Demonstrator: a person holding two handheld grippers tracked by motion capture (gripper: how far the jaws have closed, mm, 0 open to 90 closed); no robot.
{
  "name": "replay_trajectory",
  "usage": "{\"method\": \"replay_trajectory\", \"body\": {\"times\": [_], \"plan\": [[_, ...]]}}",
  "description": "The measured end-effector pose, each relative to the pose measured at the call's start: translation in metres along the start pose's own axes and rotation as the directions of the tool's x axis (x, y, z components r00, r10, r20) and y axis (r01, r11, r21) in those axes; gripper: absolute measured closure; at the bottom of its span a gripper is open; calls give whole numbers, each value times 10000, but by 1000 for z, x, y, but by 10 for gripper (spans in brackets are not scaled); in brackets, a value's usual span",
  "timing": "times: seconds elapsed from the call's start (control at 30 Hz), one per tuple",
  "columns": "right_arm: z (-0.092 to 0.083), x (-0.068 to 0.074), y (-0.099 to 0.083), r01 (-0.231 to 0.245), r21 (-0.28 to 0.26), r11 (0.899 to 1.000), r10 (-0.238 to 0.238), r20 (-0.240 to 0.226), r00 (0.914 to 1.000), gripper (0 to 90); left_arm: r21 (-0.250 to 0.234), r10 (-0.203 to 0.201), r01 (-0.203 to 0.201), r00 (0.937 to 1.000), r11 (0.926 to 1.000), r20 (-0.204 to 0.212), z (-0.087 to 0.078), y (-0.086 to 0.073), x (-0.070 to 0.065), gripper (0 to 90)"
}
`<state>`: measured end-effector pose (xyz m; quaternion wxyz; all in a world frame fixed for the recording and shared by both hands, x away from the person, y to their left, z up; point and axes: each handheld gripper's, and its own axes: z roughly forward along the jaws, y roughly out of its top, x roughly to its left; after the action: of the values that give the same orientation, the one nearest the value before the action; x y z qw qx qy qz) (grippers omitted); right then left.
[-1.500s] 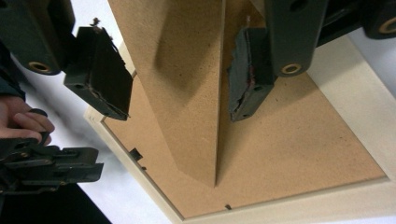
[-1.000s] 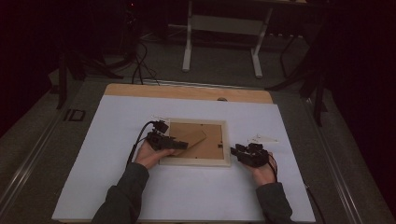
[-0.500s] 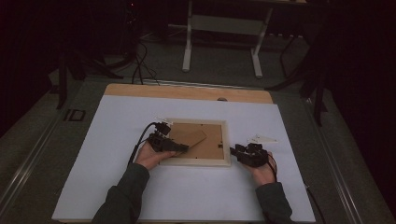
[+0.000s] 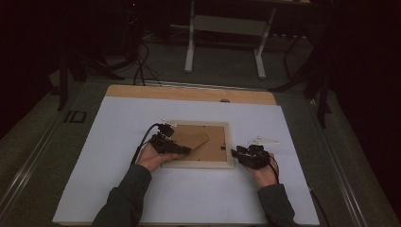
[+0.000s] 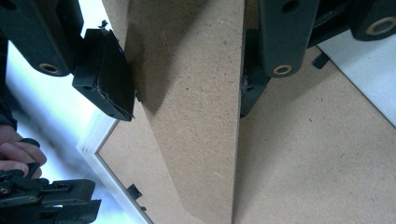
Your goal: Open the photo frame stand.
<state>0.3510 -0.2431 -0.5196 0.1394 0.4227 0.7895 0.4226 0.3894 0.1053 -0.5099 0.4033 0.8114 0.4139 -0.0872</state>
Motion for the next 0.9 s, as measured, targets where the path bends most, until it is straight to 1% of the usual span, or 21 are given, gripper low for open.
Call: {"method": "replay_trajectory", "body": {"times": [0.1,0.27,0.33,0.4,0.5,0.63,0.83,0.9], "plan": [[3,0,2,60,72,10000,-60,6,10000,618,-71,188,-189,9998,9998,-93,-1,0,-2,454],[7,0,7,84,147,9999,-84,1,10000,607,-260,408,-412,9990,9988,-153,-3,0,-5,453],[10,0,10,105,189,9998,-105,4,9999,600,-363,559,-564,9983,9977,-154,-4,-1,-5,453],[11,-1,12,92,219,9997,-92,21,10000,593,-448,591,-596,9982,9972,-137,-5,-1,-6,453],[14,-3,16,68,256,9996,-69,47,10000,582,-516,742,-752,9970,9958,-208,-7,-1,-8,454],[16,-5,20,-73,259,9996,74,-4,10000,571,-488,1013,-1032,9941,9935,-399,-9,-1,-12,454],[19,-6,26,-143,255,9996,146,-117,9998,552,-615,1429,-1468,9877,9873,-629,-11,-1,-20,454],[21,-6,28,-167,241,9996,170,-123,9998,546,-694,1494,-1538,9866,9857,-656,-12,-1,-21,454]]}}
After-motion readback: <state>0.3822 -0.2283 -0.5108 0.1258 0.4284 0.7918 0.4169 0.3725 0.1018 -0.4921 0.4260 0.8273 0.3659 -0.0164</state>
